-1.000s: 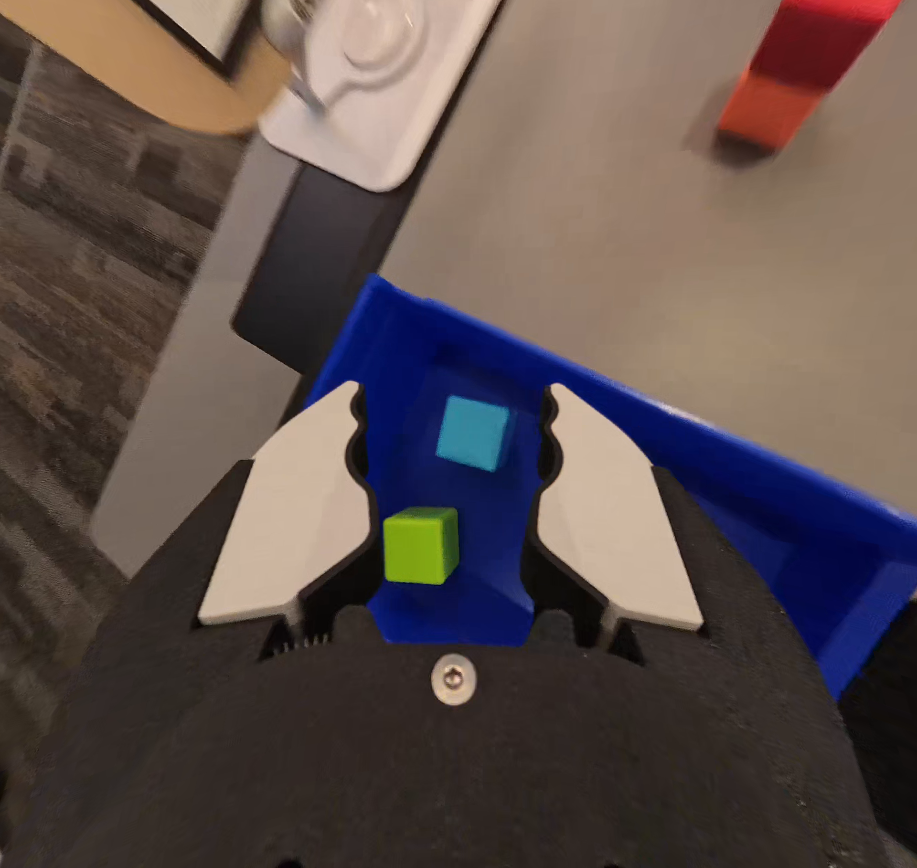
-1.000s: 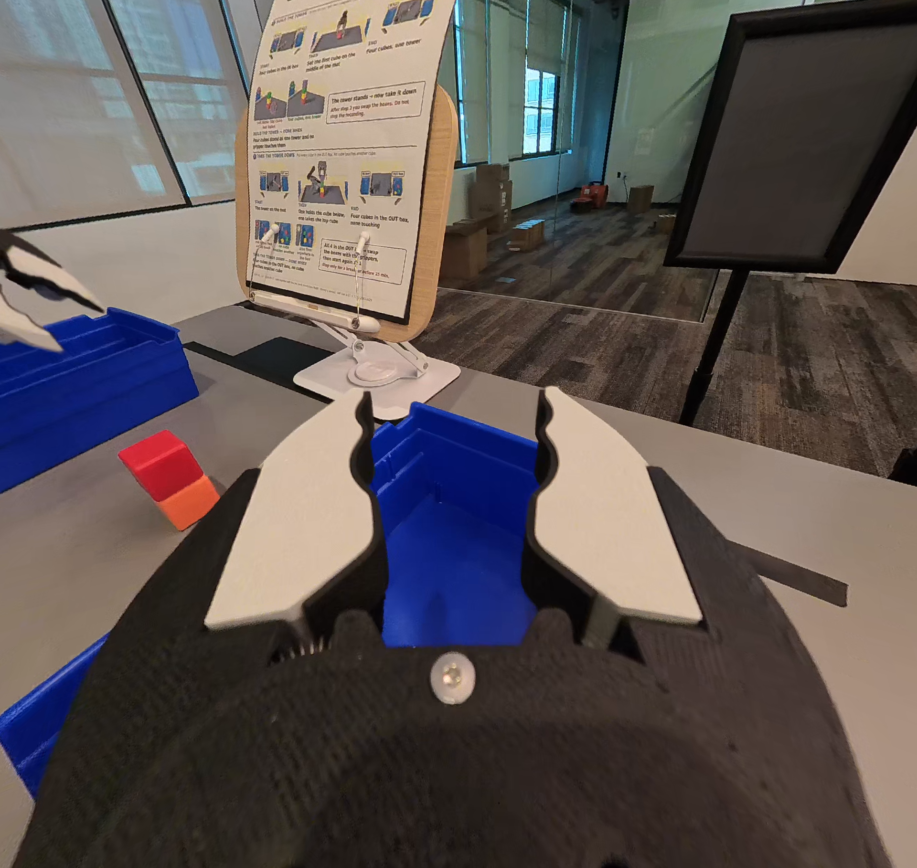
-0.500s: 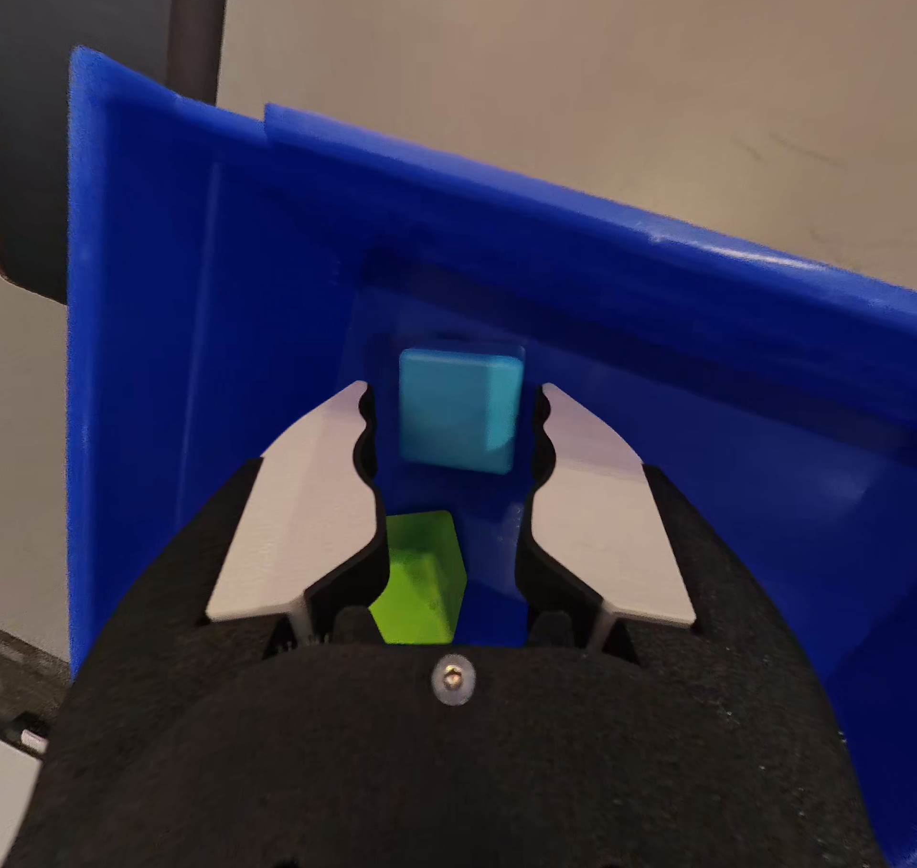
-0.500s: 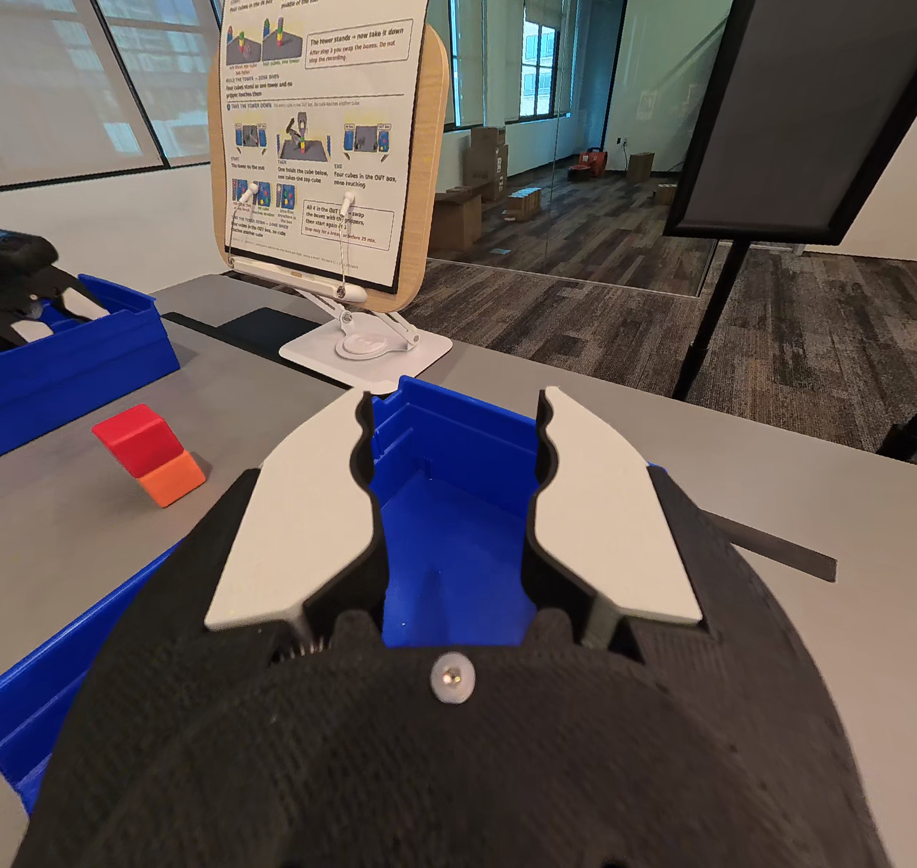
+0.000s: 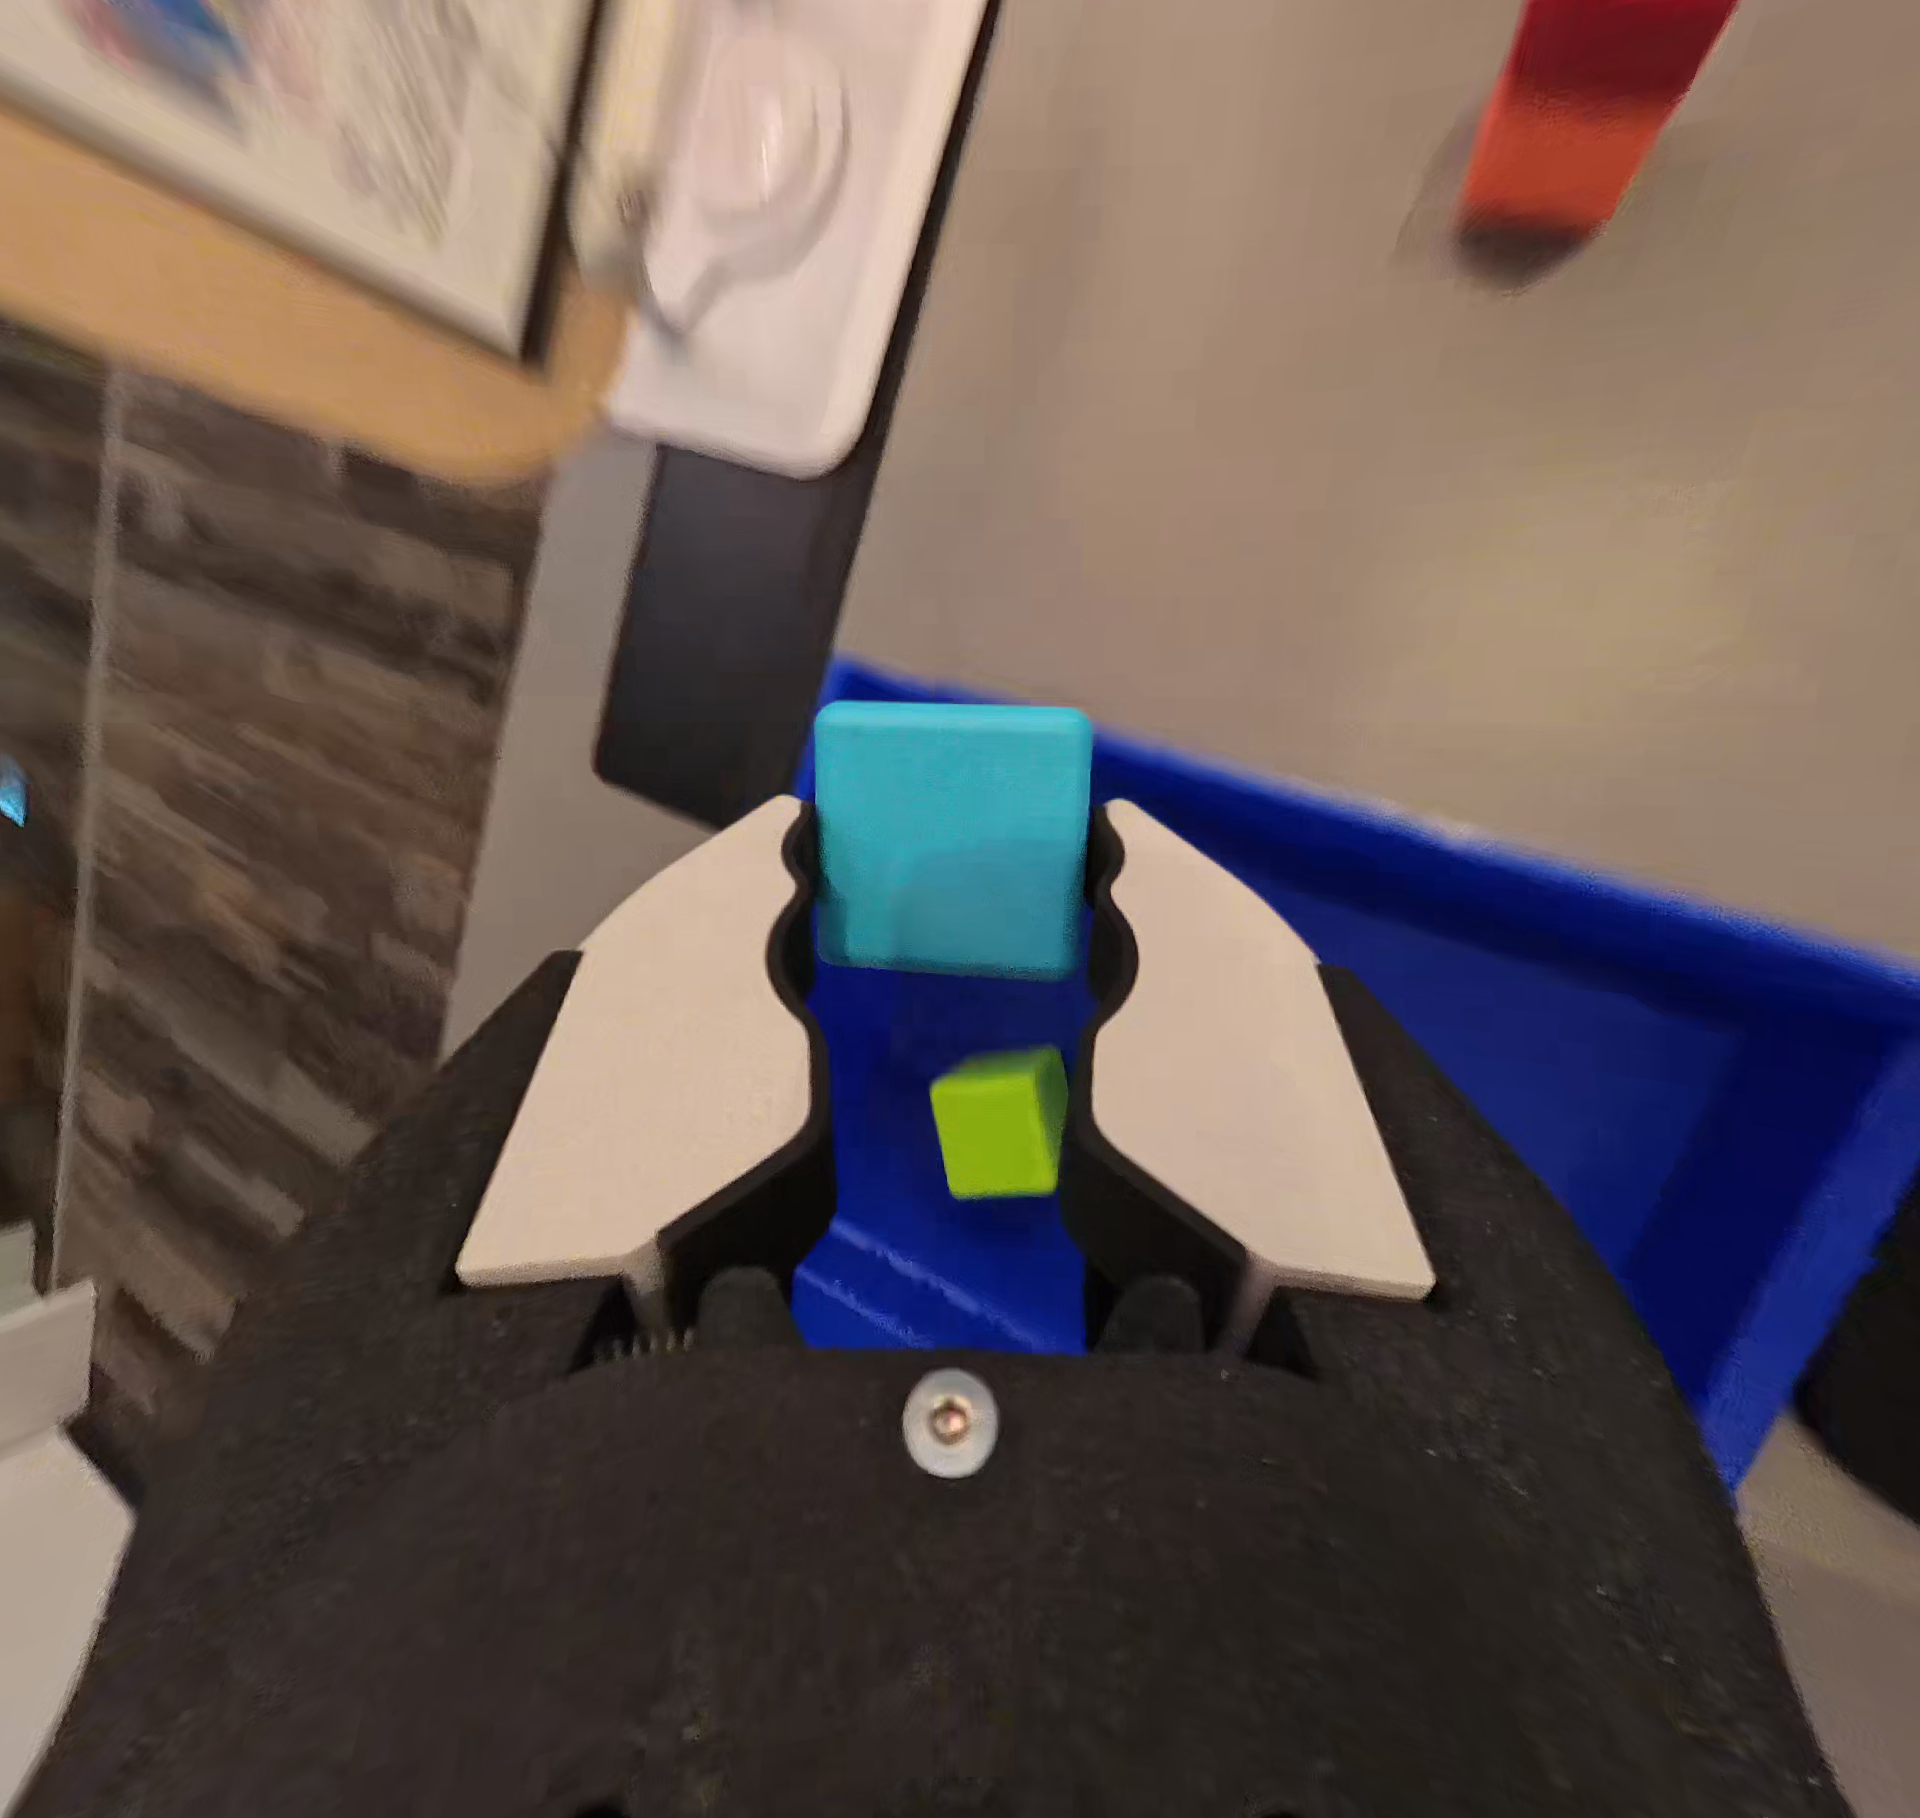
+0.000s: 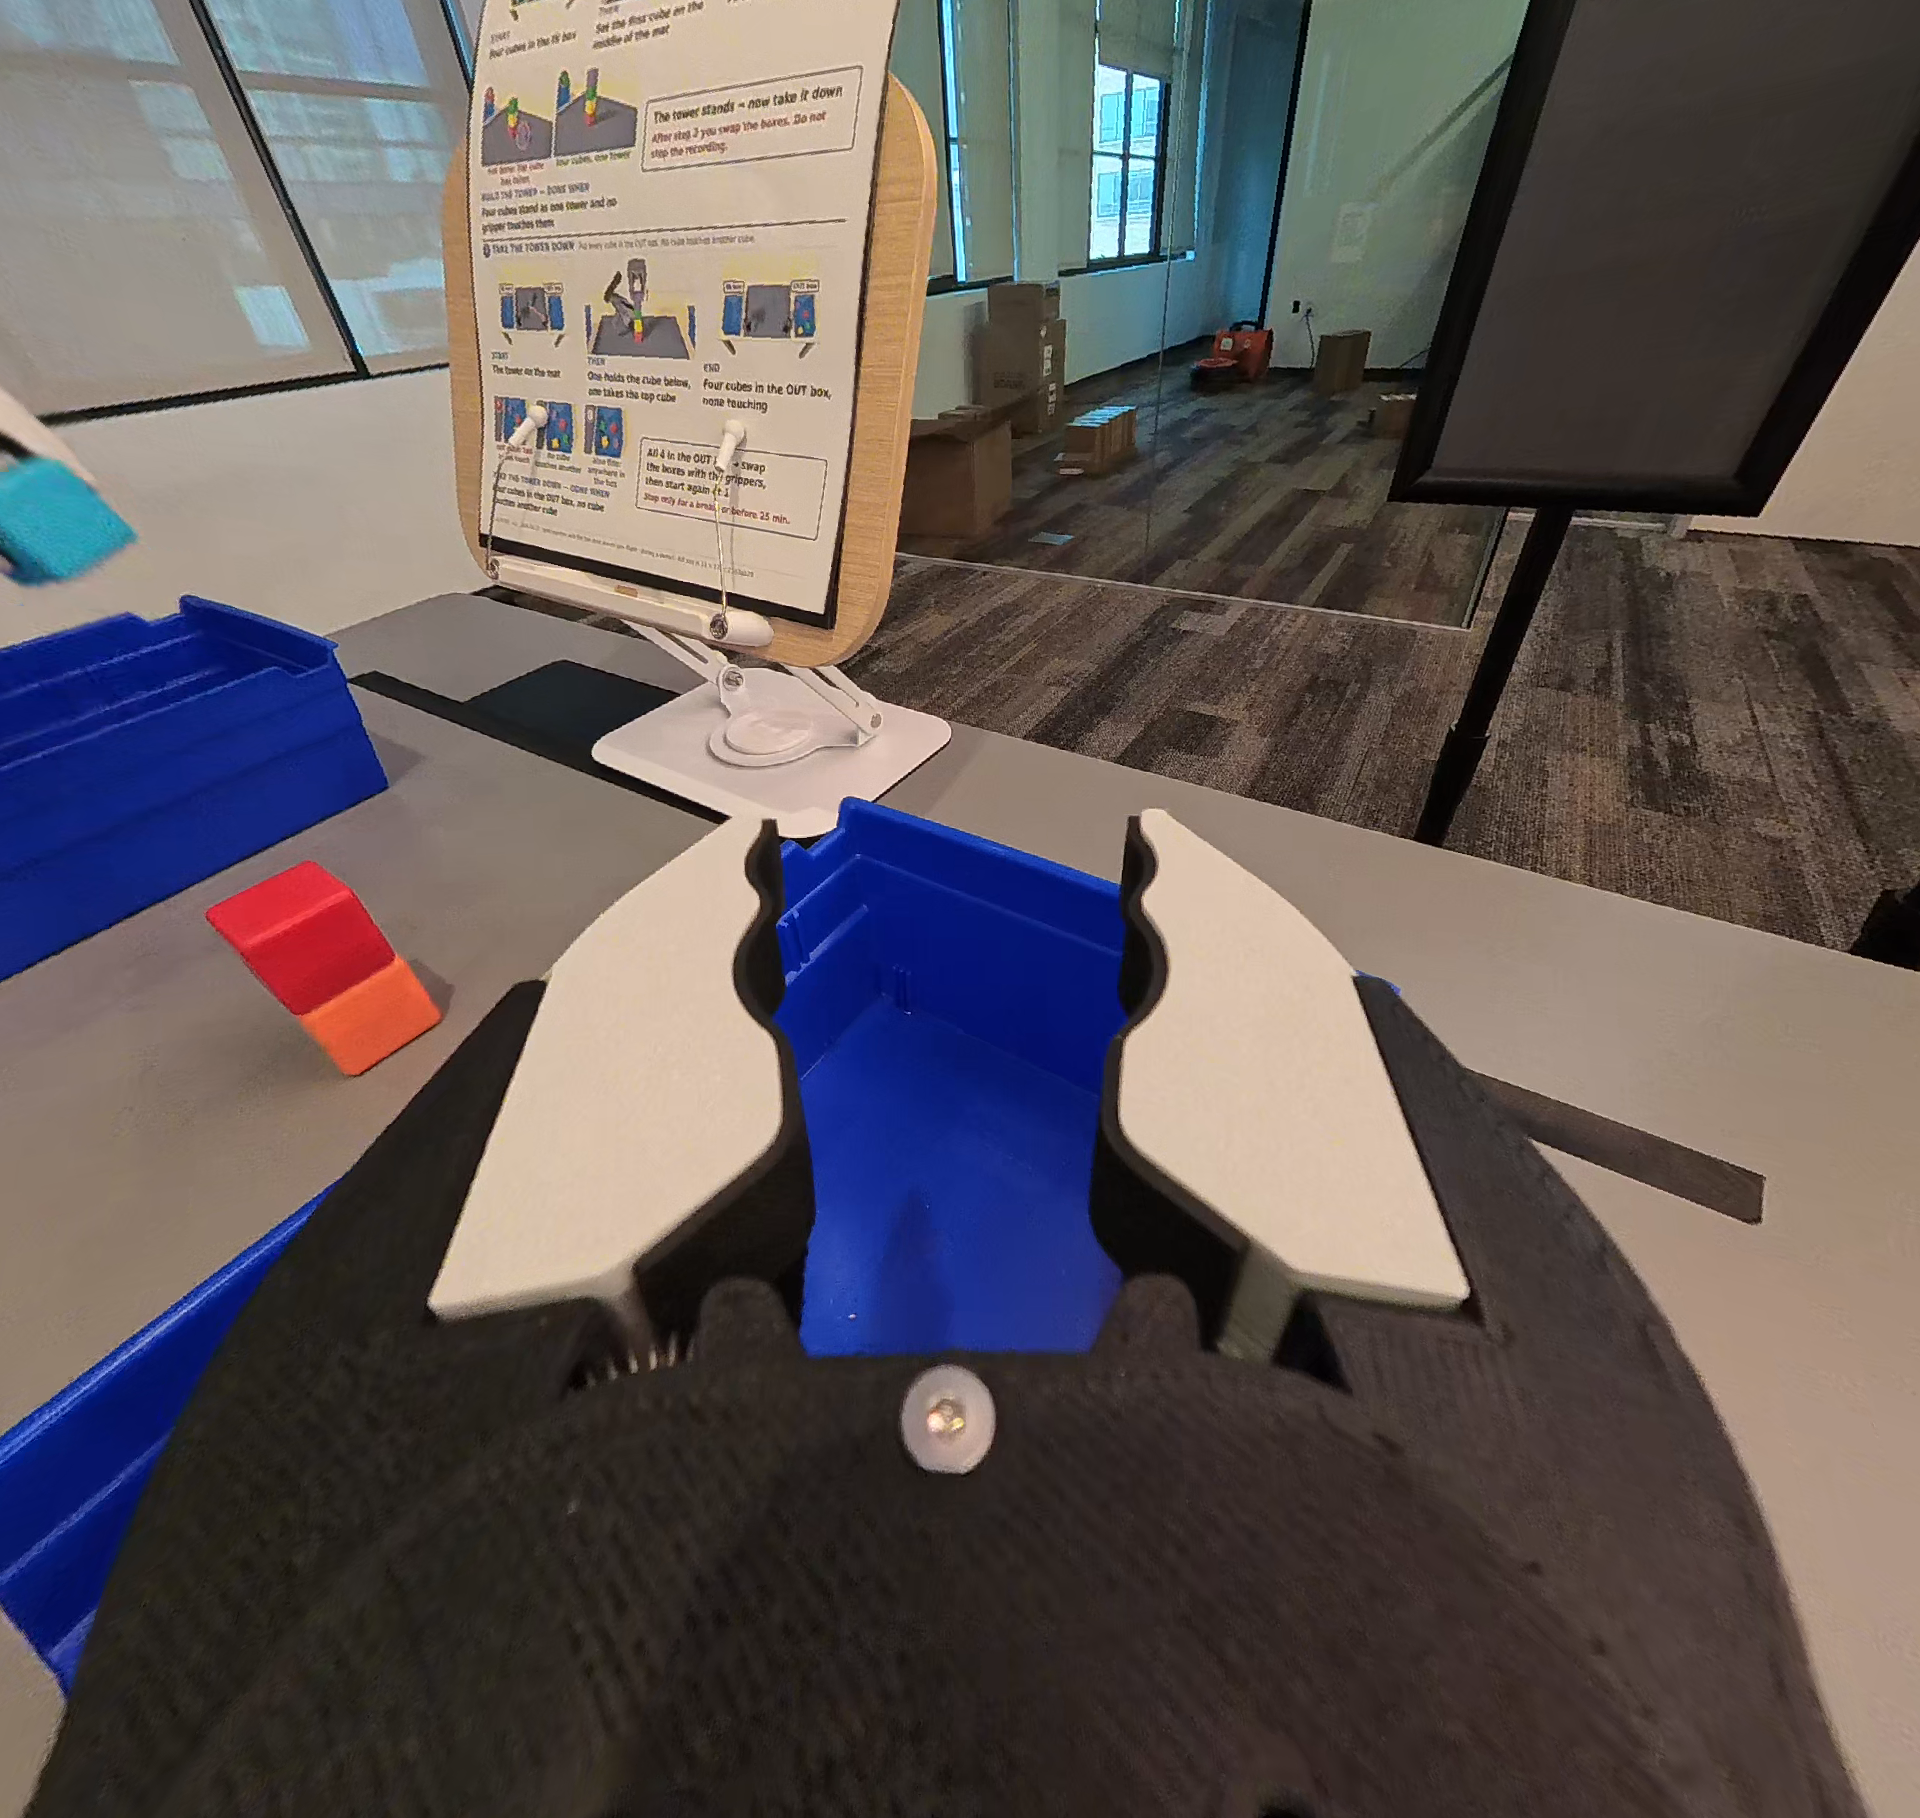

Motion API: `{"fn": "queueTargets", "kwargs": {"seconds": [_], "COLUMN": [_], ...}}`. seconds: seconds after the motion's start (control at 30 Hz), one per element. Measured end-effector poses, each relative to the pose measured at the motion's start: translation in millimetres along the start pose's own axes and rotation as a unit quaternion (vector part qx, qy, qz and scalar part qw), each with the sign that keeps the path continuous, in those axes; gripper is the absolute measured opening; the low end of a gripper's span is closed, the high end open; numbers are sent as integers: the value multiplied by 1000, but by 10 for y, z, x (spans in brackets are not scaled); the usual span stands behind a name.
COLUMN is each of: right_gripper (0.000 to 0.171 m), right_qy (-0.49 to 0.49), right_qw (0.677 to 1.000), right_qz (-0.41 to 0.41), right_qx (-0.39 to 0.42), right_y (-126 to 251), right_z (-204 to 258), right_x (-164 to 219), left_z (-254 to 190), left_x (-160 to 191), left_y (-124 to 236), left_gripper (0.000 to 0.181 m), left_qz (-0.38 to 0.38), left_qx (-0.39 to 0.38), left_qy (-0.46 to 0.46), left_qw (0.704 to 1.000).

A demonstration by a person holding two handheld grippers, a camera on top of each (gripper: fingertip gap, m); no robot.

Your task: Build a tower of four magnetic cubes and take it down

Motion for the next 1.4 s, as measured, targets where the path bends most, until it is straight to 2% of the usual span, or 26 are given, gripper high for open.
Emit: {"fn": "queueTargets", "kwargs": {"seconds": [0.07, 0.13, 0.2, 0.3, 0.43, 0.53, 1.03, 1.17, 1.23, 1.33, 1.4], "right_gripper": [63, 63, 63, 63, 63, 63, 63, 63, 64, 63, 63], "right_qy": [2, 4, 10, 13, 7, 0, -8, -14, -15, -19, -23], "right_qw": [1000, 1000, 1000, 1000, 1000, 1000, 1000, 1000, 1000, 1000, 1000], "right_qz": [1, 3, 7, 8, 2, -5, -2, -6, -7, -10, -14], "right_qx": [-1, -5, -6, -9, -9, -9, -9, -11, -11, -10, -10], "right_y": [-10, -24, -32, -26, 4, 24, 49, 59, 66, 83, 96], "right_z": [17, 42, 65, 83, 65, 38, -18, -28, -38, -55, -66], "right_x": [-2, -3, -2, -7, -18, -29, -4, -7, -6, -5, -12], "left_z": [-138, -360, -632, -1027, -1285, -1362, -1361, -1342, -1275, -1033, -726], "left_x": [-510, -965, -1305, -1597, -1651, -1657, -1564, -1562, -1620, -1761, -1709], "left_y": [178, 187, 43, -310, -800, -1001, -1288, -1288, -1209, -782, -415], "left_gripper": [50, 49, 49, 49, 49, 49, 49, 52, 65, 63, 63], "left_qz": [-53, -88, -106, -113, -76, -62, -28, -39, -57, -125, -155], "left_qx": [14, 33, 64, 128, 155, 166, 189, 182, 162, 123, 70], "left_qy": [-20, -44, -63, -80, -107, -110, -102, -97, -87, -60, -35], "left_qw": [998, 995, 990, 982, 979, 978, 976, 978, 981, 983, 985]}}
Point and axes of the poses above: each gripper's, where its closed fingertips meet, y back along the fingers, x out of its underside, z = x × y across the jaws, the point moved 3 cm from there along y, back along the fingers, and after that the axes turned 3 degrees about -z, right-handed, at the moved point
